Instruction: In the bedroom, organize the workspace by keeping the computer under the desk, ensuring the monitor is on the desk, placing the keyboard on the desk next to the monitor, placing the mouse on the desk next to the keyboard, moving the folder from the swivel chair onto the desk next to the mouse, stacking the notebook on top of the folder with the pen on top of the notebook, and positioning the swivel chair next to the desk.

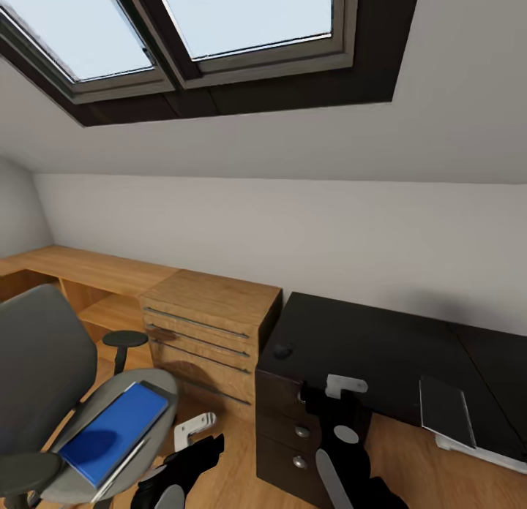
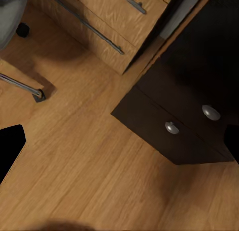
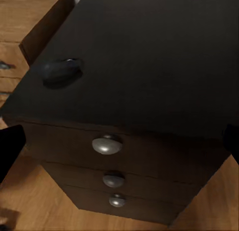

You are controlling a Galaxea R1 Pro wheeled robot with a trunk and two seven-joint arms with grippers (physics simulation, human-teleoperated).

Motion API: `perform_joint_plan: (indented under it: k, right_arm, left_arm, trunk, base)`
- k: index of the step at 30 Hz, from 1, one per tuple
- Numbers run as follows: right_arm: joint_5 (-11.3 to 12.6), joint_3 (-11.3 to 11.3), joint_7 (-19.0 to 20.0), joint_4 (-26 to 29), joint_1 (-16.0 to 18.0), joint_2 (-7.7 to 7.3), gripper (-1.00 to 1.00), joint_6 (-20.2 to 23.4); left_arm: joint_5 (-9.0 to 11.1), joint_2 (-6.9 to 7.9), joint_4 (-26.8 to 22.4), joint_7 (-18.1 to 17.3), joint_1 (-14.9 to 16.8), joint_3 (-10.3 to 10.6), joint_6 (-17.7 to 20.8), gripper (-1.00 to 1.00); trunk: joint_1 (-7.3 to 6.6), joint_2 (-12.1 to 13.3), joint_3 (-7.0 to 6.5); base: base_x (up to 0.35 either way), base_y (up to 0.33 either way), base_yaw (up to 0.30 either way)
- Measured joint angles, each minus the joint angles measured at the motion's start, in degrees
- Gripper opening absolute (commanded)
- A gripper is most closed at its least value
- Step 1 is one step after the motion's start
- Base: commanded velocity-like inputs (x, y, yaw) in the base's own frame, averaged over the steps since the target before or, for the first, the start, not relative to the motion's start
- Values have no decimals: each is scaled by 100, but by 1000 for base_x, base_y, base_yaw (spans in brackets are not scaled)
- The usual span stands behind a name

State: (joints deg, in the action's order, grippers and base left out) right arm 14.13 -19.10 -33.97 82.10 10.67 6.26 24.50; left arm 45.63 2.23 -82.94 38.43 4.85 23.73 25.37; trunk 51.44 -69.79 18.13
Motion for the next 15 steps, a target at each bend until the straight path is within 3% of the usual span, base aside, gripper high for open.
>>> perform_joint_plan:
  k: [3,8,12,15]
  right_arm:
    - [-3,-75,-2,4,-2,0,100,0]
    - [-10,-75,1,7,-3,-2,100,0]
    - [-12,-77,6,0,-4,-2,100,0]
    - [-12,-77,6,-8,-2,-5,100,0]
  left_arm:
    - [-185,0,-47,8,0,126,-4,100]
    - [-220,0,-96,9,0,143,-11,100]
    - [-225,0,-141,13,-1,144,-13,100]
    - [-230,0,-130,15,-1,144,-8,100]
  trunk:
    - [0,0,2]
    - [0,0,3]
    - [0,0,3]
    - [2,1,3]
  base:
    - [273,0,13]
    - [272,0,2]
    - [265,0,196]
    - [83,0,257]
